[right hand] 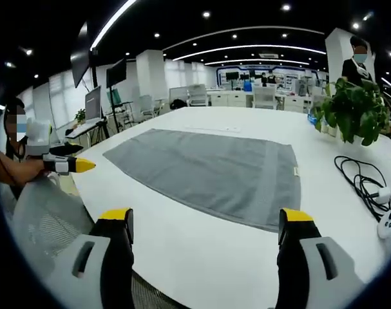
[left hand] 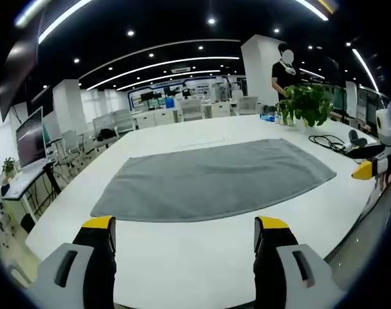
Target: Fold the towel on the table until its edges align and the towel forms a compact rectangular stack.
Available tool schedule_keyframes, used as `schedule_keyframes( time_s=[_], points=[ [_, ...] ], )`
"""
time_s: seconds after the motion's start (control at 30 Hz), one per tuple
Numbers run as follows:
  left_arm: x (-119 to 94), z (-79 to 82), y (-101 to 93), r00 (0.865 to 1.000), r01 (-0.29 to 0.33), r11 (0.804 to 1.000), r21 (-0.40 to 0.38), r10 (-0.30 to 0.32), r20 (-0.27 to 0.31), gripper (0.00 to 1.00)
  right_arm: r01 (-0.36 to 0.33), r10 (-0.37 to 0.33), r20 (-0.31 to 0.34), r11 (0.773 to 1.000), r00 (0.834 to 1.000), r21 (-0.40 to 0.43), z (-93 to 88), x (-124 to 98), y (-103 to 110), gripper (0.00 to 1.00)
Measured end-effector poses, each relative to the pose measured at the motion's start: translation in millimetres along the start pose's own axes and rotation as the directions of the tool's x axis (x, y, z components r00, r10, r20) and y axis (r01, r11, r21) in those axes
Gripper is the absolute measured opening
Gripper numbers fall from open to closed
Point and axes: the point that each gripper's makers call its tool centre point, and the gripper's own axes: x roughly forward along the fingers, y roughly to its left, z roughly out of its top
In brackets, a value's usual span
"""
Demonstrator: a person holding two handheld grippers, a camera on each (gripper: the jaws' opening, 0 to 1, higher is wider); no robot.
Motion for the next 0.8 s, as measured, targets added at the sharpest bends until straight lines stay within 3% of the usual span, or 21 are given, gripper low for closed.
schedule_keyframes(
  time_s=[0.8],
  points=[
    [-0.3, 0.5, -3.3, 1.0, 0.01, 1.0, 0.004, -0.01, -0.007, 0.9, -0.013, 0.013, -0.014, 1.0, 1.0, 0.003, -5.3, 3.2, 0.5, 0.94]
  ],
)
